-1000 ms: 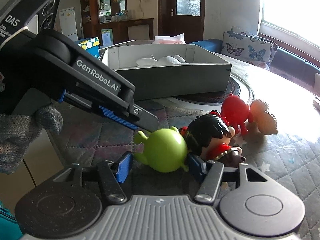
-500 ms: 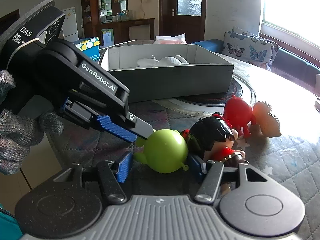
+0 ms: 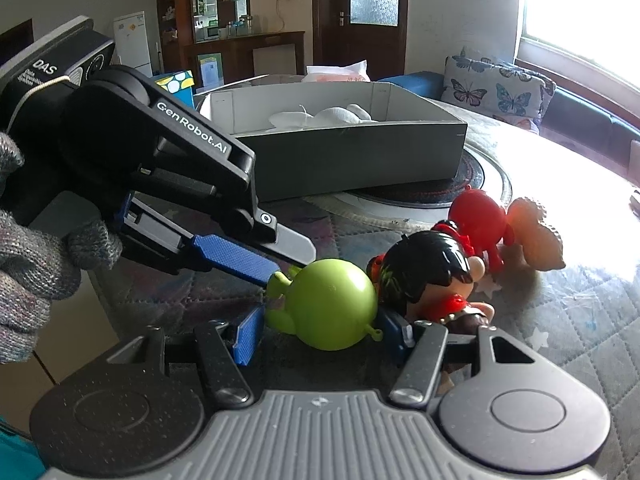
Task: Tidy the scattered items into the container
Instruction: 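Grasp the green alien toy with the right gripper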
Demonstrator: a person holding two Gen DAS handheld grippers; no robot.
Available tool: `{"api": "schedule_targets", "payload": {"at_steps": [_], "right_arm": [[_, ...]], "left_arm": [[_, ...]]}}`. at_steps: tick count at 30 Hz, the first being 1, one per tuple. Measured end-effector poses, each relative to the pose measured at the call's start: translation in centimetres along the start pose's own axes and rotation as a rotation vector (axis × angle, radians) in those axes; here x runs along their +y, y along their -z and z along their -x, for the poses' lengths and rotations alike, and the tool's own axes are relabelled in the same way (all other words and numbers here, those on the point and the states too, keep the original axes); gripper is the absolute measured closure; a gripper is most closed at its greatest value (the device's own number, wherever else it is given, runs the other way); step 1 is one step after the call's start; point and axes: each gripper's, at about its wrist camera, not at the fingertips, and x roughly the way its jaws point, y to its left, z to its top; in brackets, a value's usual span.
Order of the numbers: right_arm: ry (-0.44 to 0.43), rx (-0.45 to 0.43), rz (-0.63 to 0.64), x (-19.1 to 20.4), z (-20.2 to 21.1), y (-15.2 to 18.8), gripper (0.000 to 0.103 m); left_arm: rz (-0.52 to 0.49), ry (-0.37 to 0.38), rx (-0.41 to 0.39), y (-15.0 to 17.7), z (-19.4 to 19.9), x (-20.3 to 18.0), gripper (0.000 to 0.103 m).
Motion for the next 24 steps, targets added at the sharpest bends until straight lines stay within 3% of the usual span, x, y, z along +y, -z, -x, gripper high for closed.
{"api": "schedule_targets", "payload": {"at_steps": [16, 24], "right_arm": [[-0.001, 0.001, -0.008, -0.07, 0.12, 0.09, 0.042], [-0.007, 0.001, -0.014, -0.17, -0.06, -0.13, 0.042]], "left_arm": [[-0.044, 0.015, -0.013, 0.14, -0.62, -0.76, 0.075], [-0.021, -0.001, -0.004, -0.1, -0.71, -0.29, 0.074]]}}
